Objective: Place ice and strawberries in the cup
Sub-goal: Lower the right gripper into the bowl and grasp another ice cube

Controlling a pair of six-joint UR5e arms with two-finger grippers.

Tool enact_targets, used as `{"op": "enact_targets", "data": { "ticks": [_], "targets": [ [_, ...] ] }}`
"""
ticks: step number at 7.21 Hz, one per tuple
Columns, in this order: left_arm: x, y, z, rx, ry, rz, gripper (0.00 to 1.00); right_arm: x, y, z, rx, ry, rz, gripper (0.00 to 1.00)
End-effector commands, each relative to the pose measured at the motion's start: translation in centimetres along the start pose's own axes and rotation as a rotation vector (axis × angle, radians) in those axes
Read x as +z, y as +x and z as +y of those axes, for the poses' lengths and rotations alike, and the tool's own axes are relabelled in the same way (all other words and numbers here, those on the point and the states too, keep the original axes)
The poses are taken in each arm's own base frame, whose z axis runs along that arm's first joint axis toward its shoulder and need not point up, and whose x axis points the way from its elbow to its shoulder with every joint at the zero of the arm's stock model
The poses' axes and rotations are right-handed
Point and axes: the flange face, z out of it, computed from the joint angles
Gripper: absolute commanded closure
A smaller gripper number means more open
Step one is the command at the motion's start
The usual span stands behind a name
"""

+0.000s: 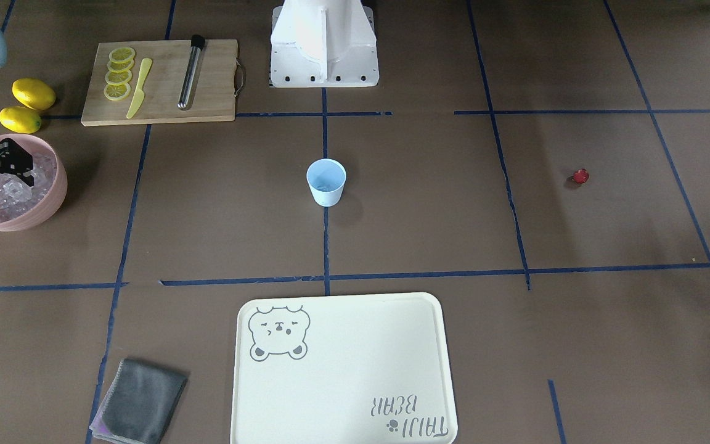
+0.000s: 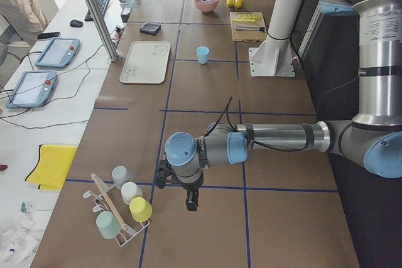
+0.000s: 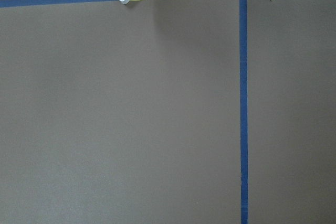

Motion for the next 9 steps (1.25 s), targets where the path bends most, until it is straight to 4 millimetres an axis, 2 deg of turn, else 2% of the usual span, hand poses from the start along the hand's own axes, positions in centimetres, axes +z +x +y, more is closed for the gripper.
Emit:
{"op": "enact_targets", "data": {
  "ticks": [1, 2, 3, 4, 5, 6, 8, 9],
  "targets": [
    [0.0, 0.0, 0.0, 0.000, 0.000, 0.000, 0.00, 0.9, -0.3, 0.4, -0.009, -0.017, 0.006, 0.13],
    [0.0, 0.0, 0.0, 0.000, 0.000, 0.000, 0.00, 1.0, -0.2, 0.5, -0.009, -0.016, 0.017, 0.17],
    [0.0, 0.0, 0.0, 0.000, 0.000, 0.000, 0.00, 1.1, 0.0, 0.8, -0.005, -0.020, 0.019, 0.31],
    [0.0, 0.0, 0.0, 0.000, 0.000, 0.001, 0.00, 1.1, 0.1, 0.8, -0.004, -0.023, 0.020, 0.59],
    [0.0, 0.0, 0.0, 0.000, 0.000, 0.001, 0.00, 1.0, -0.1, 0.8, -0.006, -0.020, 0.017, 0.81],
    [0.0, 0.0, 0.0, 0.000, 0.000, 0.000, 0.00, 0.9, -0.2, 0.7, -0.009, -0.019, 0.013, 0.96],
    [0.0, 0.0, 0.0, 0.000, 0.000, 0.000, 0.00, 0.5, -0.3, 0.7, -0.012, -0.014, 0.007, 0.98],
    [0.0, 0.0, 0.0, 0.000, 0.000, 0.001, 0.00, -0.9, -0.9, 1.6, -0.019, -0.006, 0.000, 0.98]
  ]
}}
